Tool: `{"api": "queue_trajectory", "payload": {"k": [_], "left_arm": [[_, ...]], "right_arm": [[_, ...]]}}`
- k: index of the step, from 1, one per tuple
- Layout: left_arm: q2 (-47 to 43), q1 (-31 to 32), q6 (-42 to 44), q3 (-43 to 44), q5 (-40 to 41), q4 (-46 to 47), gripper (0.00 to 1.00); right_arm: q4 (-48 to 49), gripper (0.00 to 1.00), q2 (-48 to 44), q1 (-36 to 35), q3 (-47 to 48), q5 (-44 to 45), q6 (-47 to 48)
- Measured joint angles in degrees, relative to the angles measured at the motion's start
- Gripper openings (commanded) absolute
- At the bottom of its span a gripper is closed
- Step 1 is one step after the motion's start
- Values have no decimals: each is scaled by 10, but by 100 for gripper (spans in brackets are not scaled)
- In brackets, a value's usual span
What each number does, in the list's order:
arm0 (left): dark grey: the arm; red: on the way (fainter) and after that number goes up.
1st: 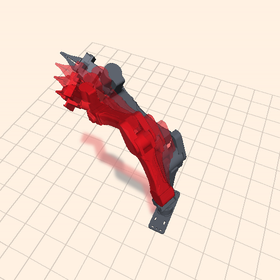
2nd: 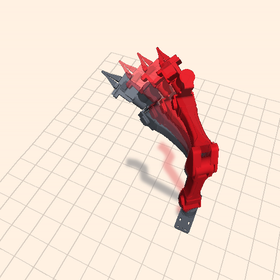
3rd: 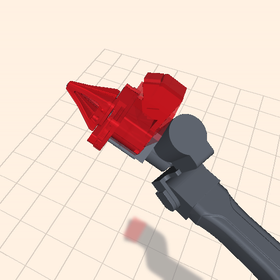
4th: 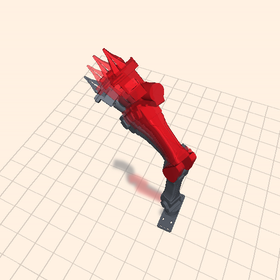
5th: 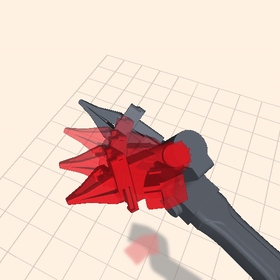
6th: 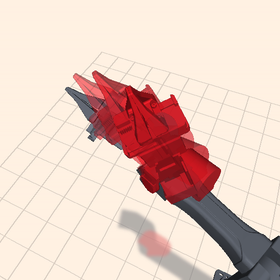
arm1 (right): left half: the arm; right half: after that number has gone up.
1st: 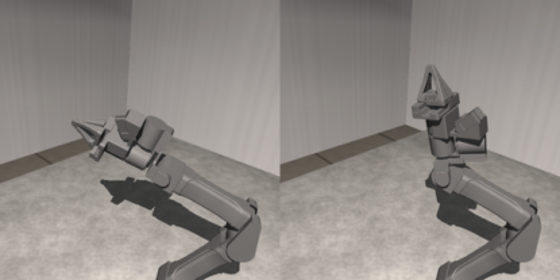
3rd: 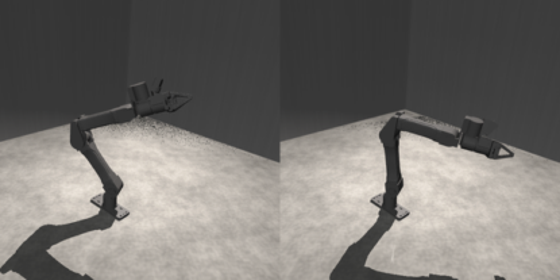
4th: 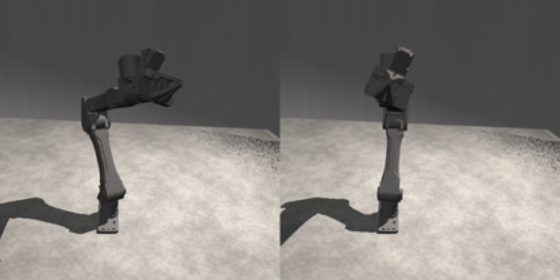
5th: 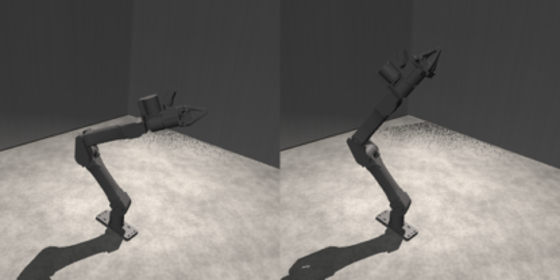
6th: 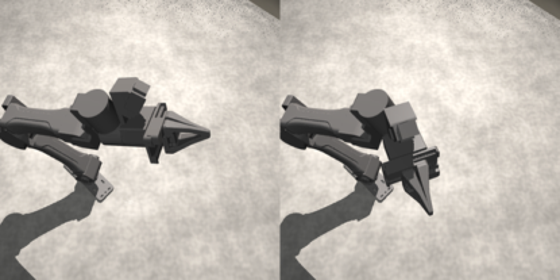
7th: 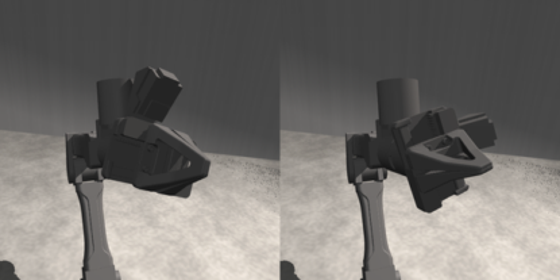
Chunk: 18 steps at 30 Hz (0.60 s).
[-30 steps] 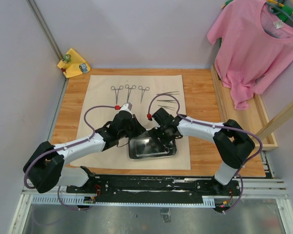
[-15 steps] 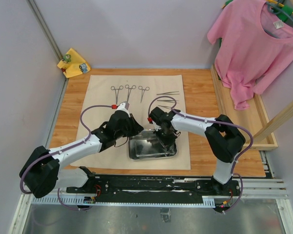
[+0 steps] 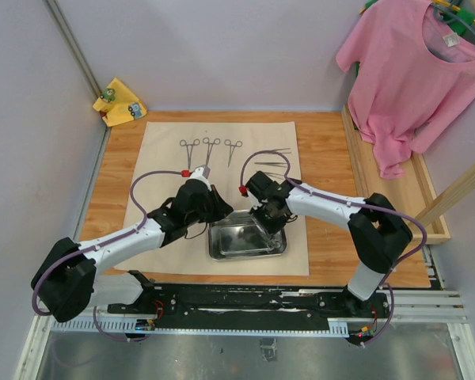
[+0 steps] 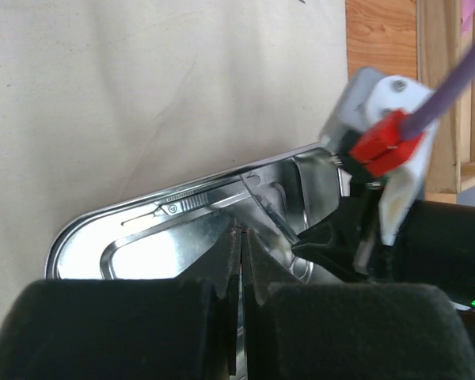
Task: Open and lay out the surgical kit
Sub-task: Pick up the medical item from the container.
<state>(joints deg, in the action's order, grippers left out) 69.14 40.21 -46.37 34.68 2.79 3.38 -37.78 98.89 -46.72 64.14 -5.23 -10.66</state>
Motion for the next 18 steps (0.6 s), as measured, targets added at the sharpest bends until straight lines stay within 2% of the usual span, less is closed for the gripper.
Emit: {"api": "queue_trajectory", "payload": {"k": [10, 11, 13, 14, 18], "left_arm": [[7, 0, 0, 0, -11, 0, 1], [7, 0, 0, 0, -11, 0, 3], [7, 0, 0, 0, -13, 0, 15], [7, 0, -1, -1, -15, 4, 26], [-8, 0, -14, -20, -30, 40, 42]], "right_arm": [[25, 1, -57, 0, 20, 8, 17], [26, 1, -57, 0, 20, 8, 18], [28, 1, -57, 0, 20, 7, 18], [29, 1, -57, 0, 21, 7, 18], [30, 1, -57, 0, 26, 6, 18]]}}
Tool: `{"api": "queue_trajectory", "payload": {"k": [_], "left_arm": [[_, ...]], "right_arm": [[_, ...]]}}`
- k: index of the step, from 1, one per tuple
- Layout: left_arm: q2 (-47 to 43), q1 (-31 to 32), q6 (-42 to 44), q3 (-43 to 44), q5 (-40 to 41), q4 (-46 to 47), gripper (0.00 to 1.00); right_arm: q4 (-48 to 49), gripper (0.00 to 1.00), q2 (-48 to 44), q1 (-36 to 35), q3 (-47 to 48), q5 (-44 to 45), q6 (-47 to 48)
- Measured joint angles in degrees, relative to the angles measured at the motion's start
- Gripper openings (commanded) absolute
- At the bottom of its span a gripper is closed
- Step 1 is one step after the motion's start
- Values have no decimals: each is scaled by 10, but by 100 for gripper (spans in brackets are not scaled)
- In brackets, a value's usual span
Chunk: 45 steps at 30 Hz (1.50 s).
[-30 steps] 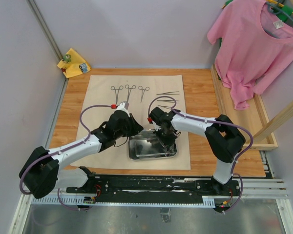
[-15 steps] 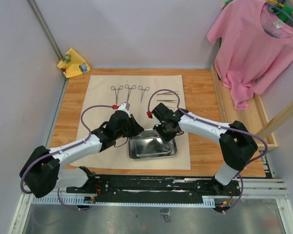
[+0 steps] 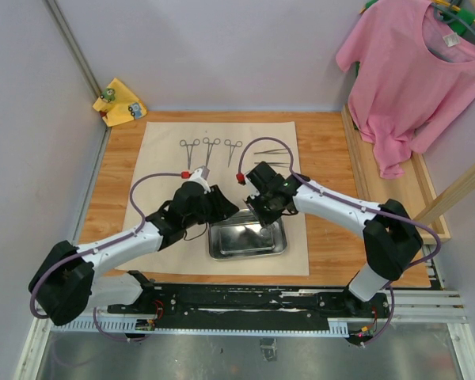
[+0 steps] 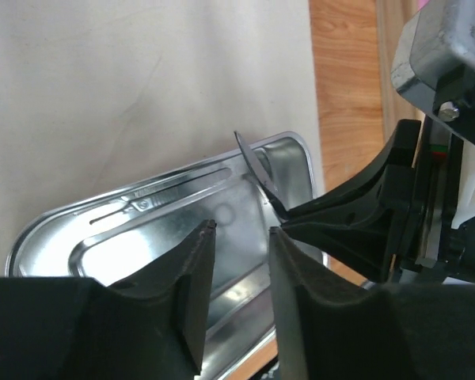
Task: Open and lay out the surgical kit
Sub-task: Pick up the medical item from the container.
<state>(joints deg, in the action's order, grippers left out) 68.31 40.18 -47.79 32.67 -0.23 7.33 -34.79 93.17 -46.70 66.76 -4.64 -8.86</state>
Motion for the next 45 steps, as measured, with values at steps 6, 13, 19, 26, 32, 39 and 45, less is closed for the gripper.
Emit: {"api": "queue_trajectory", "payload": {"k": [6, 13, 19, 26, 32, 39, 45], "left_arm": [[-14, 0, -24, -8, -9, 22, 51], [-70, -2, -28, -5, 22, -15, 55], [-93, -14, 10, 44, 33, -106, 56], [-126, -42, 60, 104, -28, -208, 60], [-130, -50, 70, 107, -148, -233, 62], [-140, -86, 39, 87, -285, -195, 63], [-118, -90, -1, 39, -396, -112, 60]], "right_arm": [[2, 1, -6, 1, 28, -1, -5], [8, 1, -17, 1, 52, -3, -19], [-2, 1, -23, 1, 56, -27, -8], [-37, 1, -122, 1, 25, -65, 31], [-75, 1, -195, -4, 3, -98, 60], [-105, 1, -200, -40, 1, -108, 78], [-119, 1, -194, -71, 1, -108, 90]]}}
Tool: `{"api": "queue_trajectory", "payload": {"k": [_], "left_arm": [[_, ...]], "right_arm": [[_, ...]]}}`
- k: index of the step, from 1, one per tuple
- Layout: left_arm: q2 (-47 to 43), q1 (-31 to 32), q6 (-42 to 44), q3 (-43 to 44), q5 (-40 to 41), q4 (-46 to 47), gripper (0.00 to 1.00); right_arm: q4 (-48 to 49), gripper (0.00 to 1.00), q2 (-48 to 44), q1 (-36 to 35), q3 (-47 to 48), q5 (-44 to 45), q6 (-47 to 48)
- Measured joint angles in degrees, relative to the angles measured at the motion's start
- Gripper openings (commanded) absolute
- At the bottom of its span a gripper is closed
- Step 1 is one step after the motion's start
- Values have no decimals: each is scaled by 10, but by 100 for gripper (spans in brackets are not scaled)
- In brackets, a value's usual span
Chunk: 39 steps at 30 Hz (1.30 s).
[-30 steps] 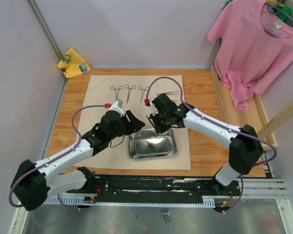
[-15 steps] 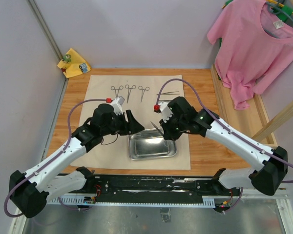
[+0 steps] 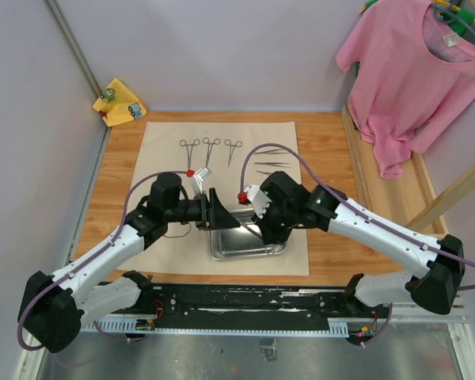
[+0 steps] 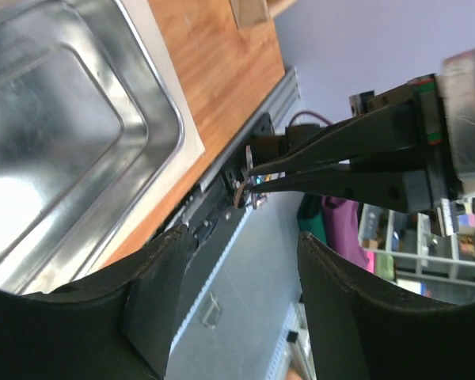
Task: Open and lay out the surgical kit
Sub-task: Pick up the medical item from the container.
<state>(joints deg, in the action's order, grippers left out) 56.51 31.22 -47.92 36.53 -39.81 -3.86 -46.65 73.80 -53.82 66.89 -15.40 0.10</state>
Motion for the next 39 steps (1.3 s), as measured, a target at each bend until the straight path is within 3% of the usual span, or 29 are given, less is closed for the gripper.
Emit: {"api": "queue_trajectory", "payload": {"k": [11, 19, 28, 35, 39], "left_arm": [[10, 0, -12, -23, -76, 9, 57], [10, 0, -20, -42, -81, 24, 39], [15, 0, -23, -49, -81, 34, 35], [25, 0, -28, -55, -79, 40, 17], [29, 0, -34, -56, -79, 48, 1]], "right_arm": [[-14, 1, 7, -45, 0, 3, 15], [-17, 1, 15, -56, 0, 4, 18], [-17, 1, 15, -58, 0, 4, 18], [-17, 1, 15, -59, 0, 3, 19], [-17, 1, 15, -59, 0, 2, 19]]}}
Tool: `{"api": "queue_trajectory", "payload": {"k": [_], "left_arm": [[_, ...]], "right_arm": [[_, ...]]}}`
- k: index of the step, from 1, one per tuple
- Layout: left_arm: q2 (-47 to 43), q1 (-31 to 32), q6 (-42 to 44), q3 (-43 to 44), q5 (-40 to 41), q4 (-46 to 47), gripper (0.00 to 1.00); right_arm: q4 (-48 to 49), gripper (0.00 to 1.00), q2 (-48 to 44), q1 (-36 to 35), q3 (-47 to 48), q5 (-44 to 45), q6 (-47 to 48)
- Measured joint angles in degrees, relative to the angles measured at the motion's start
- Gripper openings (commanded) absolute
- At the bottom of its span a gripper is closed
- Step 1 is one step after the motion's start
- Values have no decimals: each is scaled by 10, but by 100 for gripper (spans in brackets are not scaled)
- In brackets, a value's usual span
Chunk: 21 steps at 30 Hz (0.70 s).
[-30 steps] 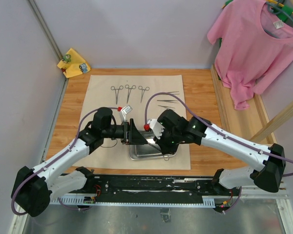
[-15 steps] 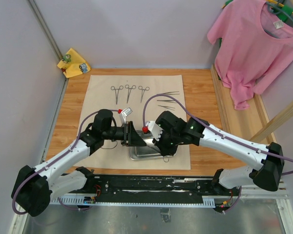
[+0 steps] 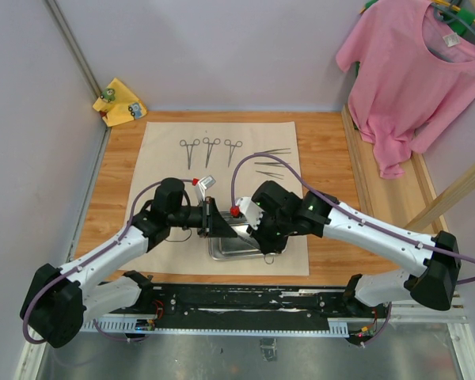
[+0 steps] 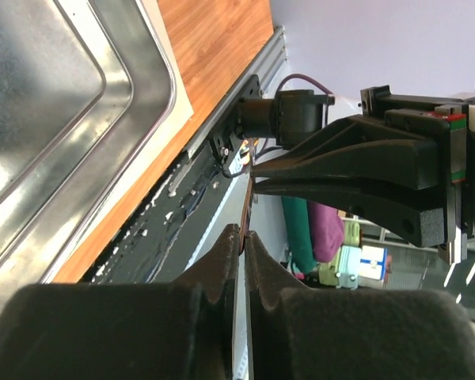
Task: Open and lay out the surgical kit
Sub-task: Pick up the medical item from the container.
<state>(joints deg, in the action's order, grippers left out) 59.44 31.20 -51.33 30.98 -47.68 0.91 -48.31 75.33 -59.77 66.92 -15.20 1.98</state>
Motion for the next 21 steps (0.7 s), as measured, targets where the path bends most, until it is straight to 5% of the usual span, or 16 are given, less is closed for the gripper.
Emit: {"api": "queue_trajectory", "payload": {"k": [12, 21], "left_arm": [[-19, 0, -57, -49, 13, 78, 0], [-42, 0, -104, -73, 56, 134, 1]], "right_arm": [[-6, 8, 10, 0, 5, 3, 0], [-18, 44, 12, 1, 29, 31, -8]]}}
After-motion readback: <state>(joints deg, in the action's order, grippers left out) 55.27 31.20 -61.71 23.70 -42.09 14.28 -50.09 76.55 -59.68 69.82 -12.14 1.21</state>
